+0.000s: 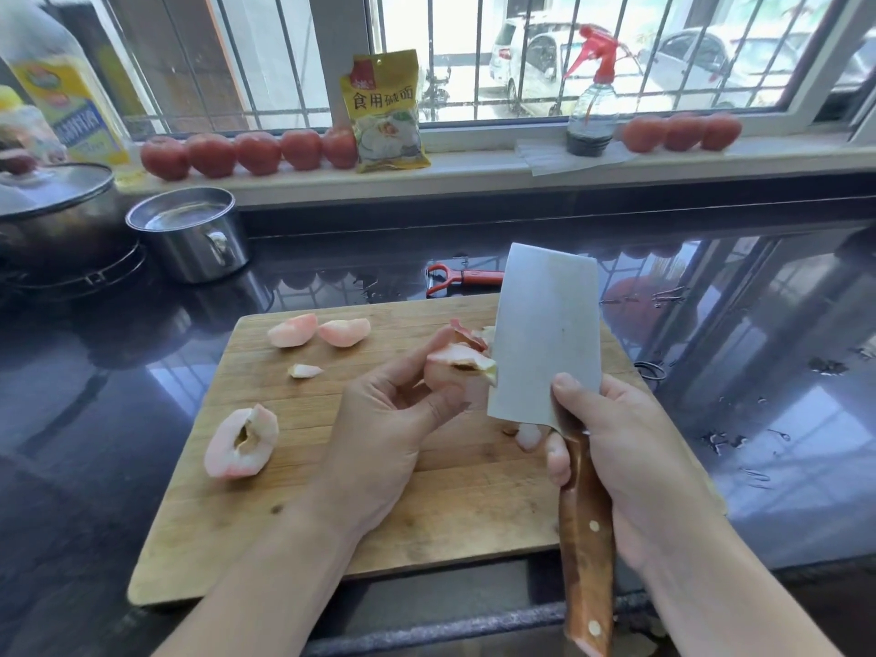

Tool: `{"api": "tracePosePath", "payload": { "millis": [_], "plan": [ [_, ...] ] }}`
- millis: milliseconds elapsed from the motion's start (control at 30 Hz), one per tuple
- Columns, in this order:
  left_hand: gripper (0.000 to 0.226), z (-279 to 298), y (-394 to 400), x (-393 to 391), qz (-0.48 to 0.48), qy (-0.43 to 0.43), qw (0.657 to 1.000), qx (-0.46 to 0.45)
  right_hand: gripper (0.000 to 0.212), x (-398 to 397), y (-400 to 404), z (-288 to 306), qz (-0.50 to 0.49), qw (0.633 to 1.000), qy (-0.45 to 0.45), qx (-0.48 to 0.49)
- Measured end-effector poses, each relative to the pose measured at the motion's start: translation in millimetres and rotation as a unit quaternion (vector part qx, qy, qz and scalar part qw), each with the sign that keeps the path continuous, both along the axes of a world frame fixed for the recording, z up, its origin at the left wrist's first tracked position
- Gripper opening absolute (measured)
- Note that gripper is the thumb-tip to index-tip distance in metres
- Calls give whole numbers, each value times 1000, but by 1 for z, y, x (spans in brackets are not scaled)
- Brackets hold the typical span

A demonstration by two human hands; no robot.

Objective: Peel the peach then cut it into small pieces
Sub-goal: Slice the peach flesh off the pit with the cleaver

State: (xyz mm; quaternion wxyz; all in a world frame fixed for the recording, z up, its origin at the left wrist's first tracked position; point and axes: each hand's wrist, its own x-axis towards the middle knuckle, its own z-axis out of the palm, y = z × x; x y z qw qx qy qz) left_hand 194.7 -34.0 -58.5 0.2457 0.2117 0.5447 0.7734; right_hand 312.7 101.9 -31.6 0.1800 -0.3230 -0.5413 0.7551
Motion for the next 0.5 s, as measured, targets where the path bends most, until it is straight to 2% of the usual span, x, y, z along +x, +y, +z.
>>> {"api": "tracePosePath", "payload": {
  "millis": [500],
  "plan": [
    [45,-6,1,-2,14,16,999,-30,22,-2,-9,0,-10,1000,7,27]
  ]
}}
